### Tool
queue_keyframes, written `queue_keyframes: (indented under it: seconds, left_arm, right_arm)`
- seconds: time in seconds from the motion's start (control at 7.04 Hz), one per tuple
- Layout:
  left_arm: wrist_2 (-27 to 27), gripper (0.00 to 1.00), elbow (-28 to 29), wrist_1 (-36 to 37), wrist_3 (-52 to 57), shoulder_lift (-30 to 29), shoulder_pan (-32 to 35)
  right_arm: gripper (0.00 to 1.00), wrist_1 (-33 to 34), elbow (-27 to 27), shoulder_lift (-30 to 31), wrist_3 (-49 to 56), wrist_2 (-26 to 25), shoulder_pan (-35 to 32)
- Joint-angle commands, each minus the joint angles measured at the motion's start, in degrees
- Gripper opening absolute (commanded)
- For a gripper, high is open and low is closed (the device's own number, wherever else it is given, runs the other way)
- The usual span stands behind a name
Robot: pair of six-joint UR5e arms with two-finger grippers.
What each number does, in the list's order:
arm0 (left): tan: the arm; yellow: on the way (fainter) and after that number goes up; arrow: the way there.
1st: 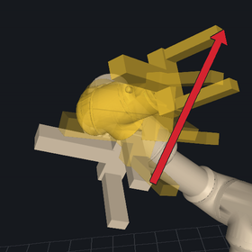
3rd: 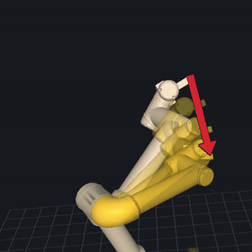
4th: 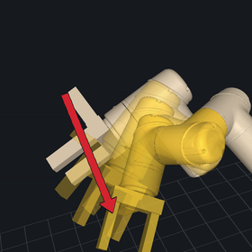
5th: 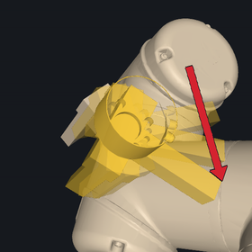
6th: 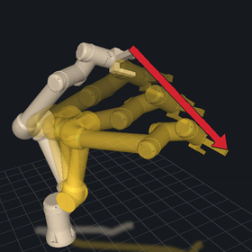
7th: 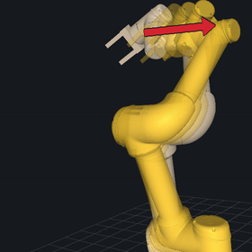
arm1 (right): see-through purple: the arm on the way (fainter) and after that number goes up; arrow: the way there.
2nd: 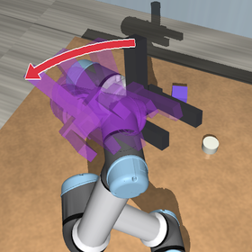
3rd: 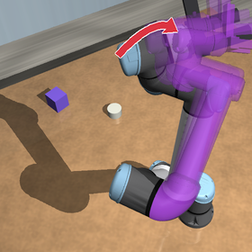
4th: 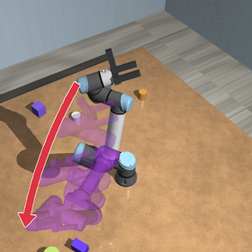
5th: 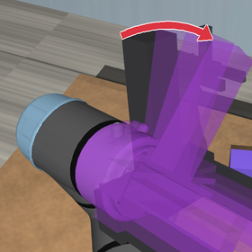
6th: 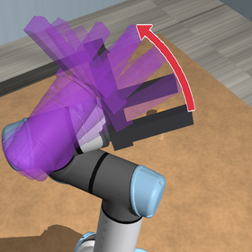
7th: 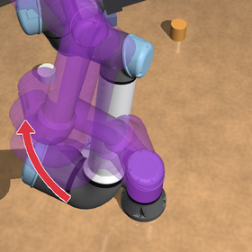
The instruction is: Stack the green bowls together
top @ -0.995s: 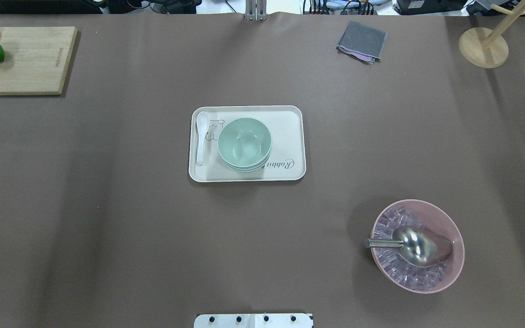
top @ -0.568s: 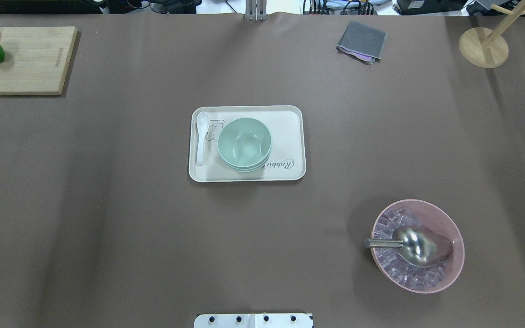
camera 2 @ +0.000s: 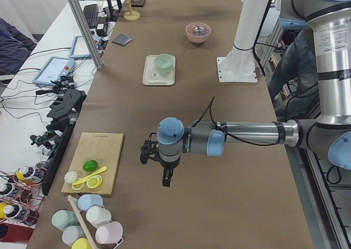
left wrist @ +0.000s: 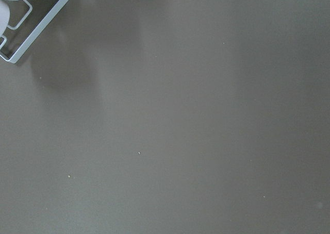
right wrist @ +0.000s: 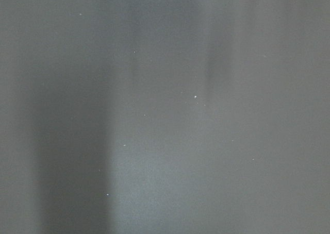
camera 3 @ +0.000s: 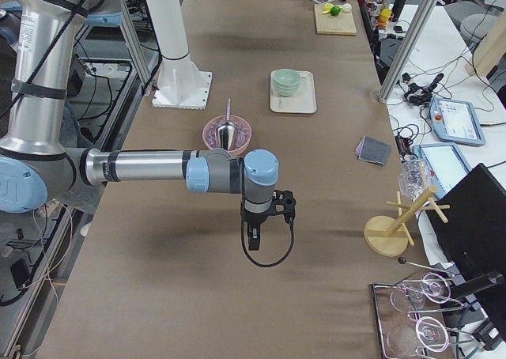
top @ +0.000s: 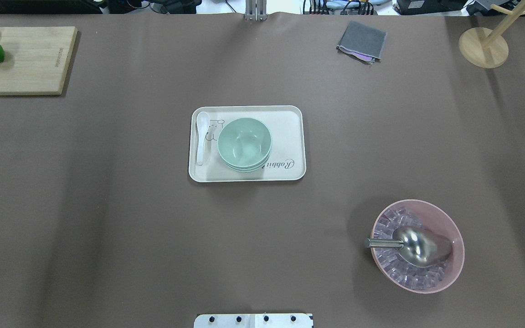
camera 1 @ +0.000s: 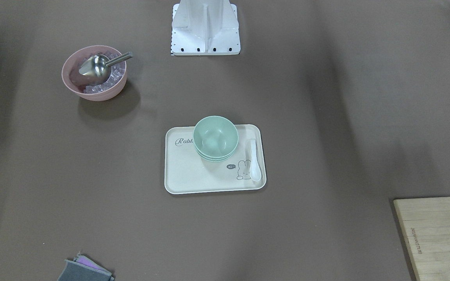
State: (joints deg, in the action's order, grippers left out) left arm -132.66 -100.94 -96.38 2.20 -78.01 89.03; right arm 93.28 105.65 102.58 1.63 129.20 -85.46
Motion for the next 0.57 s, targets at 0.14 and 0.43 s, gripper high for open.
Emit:
queue_keyframes:
  seconds: [0.14,0.43]
  left_arm:
    - [0.1,0.98,0.0,0.0,-0.4,-0.2,-0.1]
    - [0.2,0.98,0.0,0.0,-0.5,-0.1,0.0]
  right_arm:
    - [1.0,0.0,0.0,0.0,0.0,0.9,0.0]
    - [1.0,0.0,0.1,0.0,0.0,1.8,0.0]
